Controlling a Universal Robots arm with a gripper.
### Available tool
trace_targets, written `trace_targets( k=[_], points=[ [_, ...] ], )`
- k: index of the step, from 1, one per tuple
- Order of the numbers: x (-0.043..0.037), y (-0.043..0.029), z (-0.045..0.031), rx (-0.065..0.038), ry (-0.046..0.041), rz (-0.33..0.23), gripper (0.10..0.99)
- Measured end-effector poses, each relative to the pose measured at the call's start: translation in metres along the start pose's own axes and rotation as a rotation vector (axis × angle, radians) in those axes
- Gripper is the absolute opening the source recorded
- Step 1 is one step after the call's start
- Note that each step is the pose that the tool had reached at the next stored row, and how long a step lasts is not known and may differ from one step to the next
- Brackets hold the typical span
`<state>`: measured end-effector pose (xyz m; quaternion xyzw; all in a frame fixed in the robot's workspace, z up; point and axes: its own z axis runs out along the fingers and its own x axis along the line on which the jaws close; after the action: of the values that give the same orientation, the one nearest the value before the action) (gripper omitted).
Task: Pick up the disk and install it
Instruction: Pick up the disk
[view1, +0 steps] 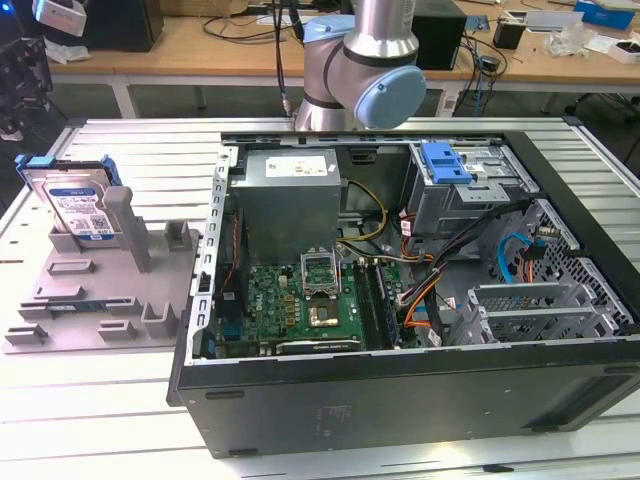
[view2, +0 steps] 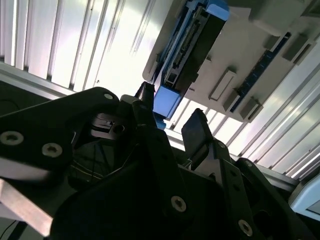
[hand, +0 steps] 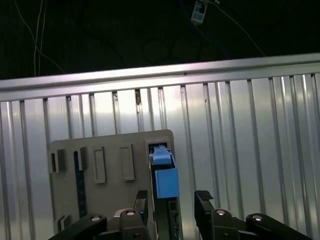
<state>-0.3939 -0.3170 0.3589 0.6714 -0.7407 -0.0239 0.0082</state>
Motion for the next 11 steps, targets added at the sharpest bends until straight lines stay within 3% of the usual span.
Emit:
trace_targets(
  k=[4,11],
  points=[
    [0.0000,0.0000,0.0022,-0.008,0.0008,0.000,0.498],
    [-0.0001,-0.0001,0.0031,-0.009,0.0008,-0.001,0.498]
  ],
)
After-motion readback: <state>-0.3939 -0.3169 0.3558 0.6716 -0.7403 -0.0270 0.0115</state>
